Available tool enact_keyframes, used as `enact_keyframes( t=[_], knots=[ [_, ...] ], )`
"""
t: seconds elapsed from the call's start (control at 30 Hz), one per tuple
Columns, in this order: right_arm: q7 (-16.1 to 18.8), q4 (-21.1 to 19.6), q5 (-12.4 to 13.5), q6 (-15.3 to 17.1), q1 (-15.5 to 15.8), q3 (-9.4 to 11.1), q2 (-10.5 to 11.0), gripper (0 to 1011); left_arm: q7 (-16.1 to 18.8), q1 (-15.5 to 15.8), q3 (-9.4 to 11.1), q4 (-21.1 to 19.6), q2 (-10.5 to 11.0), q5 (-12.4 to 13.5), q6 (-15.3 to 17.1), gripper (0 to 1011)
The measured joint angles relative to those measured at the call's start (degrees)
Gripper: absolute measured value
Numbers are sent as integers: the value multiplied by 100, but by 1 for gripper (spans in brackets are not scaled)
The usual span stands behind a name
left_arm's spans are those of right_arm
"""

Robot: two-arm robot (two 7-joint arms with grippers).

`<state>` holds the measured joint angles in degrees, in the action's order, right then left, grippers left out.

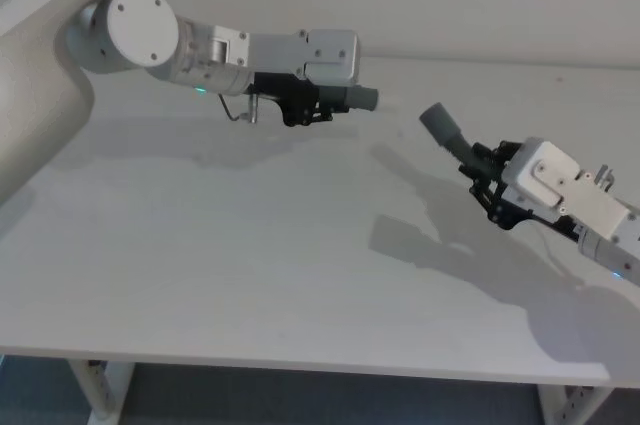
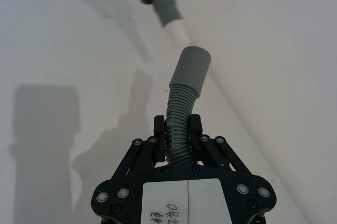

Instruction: Use both hands to pick up one end of the pipe from the table, align the ends, and insert them.

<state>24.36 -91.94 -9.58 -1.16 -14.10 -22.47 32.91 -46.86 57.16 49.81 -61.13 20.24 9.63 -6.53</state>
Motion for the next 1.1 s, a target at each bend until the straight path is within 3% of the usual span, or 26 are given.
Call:
enact_keyframes(
  t=[0.23,0.53,0.83,1.1],
  knots=[
    [327,-61,-104,366,-124,-124,101,262,-31,25,-40,194,-108,-129,-327,345],
    [472,-132,-226,506,-253,-174,231,262,-244,49,43,169,-76,-181,-533,344],
    [517,-180,-373,170,-368,-162,439,262,-433,13,196,-183,130,-126,-588,344],
    [674,-195,-547,-334,-460,-231,778,262,-482,-8,288,-440,262,-57,-644,344]
  ],
)
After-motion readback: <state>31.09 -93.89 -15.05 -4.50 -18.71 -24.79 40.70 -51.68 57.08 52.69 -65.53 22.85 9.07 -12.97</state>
